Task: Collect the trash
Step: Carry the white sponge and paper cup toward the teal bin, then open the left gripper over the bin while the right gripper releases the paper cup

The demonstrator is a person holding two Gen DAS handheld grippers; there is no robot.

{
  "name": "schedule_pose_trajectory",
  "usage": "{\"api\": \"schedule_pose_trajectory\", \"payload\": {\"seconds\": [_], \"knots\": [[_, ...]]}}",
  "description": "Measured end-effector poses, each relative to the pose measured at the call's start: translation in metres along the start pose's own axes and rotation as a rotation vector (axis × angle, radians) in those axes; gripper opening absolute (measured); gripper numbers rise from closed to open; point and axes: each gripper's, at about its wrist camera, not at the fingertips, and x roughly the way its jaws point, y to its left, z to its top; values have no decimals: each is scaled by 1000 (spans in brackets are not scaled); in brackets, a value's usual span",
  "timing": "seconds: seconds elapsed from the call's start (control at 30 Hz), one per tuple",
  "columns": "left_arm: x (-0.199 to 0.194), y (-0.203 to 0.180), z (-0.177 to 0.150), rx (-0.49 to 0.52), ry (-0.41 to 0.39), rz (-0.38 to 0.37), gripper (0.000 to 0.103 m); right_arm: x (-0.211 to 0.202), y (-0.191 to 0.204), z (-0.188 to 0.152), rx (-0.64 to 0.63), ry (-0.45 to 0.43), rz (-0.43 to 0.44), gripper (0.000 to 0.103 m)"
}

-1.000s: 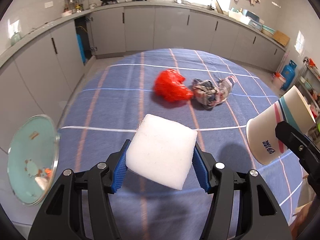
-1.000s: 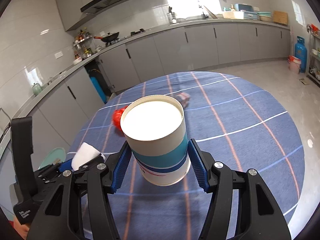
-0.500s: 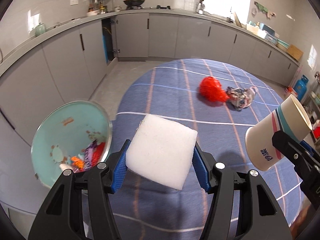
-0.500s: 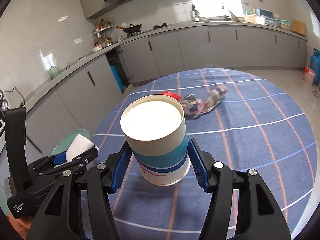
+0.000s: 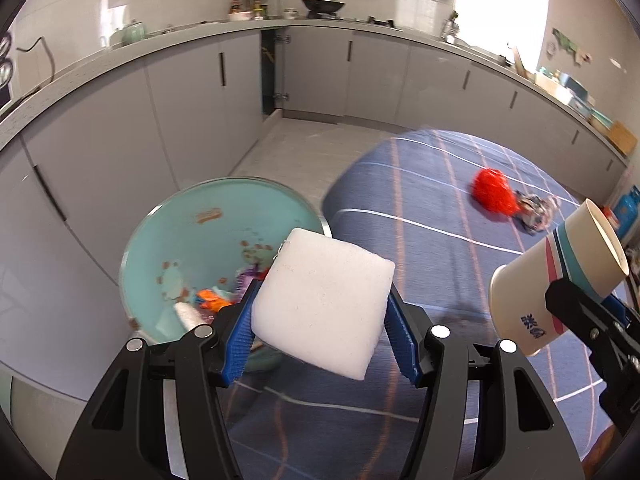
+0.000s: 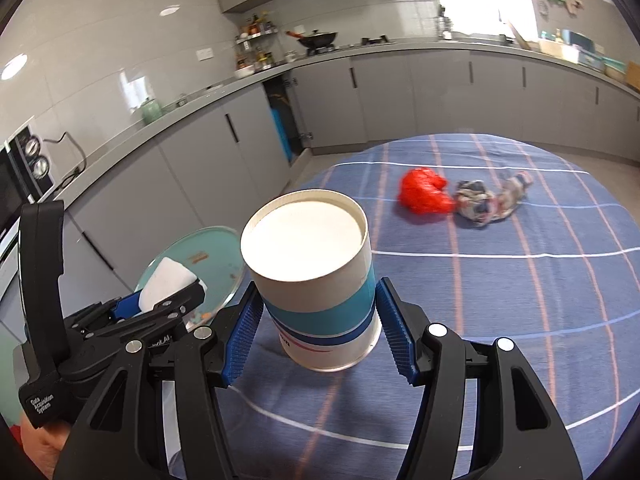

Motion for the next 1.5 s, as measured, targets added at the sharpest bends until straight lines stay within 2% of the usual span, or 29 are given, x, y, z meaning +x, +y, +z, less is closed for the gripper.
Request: {"api": "schedule_pose_trajectory", "payload": {"seconds": [0.47, 0.8, 1.5], "knots": [[-4, 64, 3, -92, -11, 90, 58, 23, 60, 5, -81, 37, 108, 58], [4, 91, 7, -143, -9, 115, 58, 36, 95, 14, -121, 46, 166, 58], [22, 132, 14, -218, 9, 147, 58, 81, 116, 24, -115, 94, 190, 58]]}}
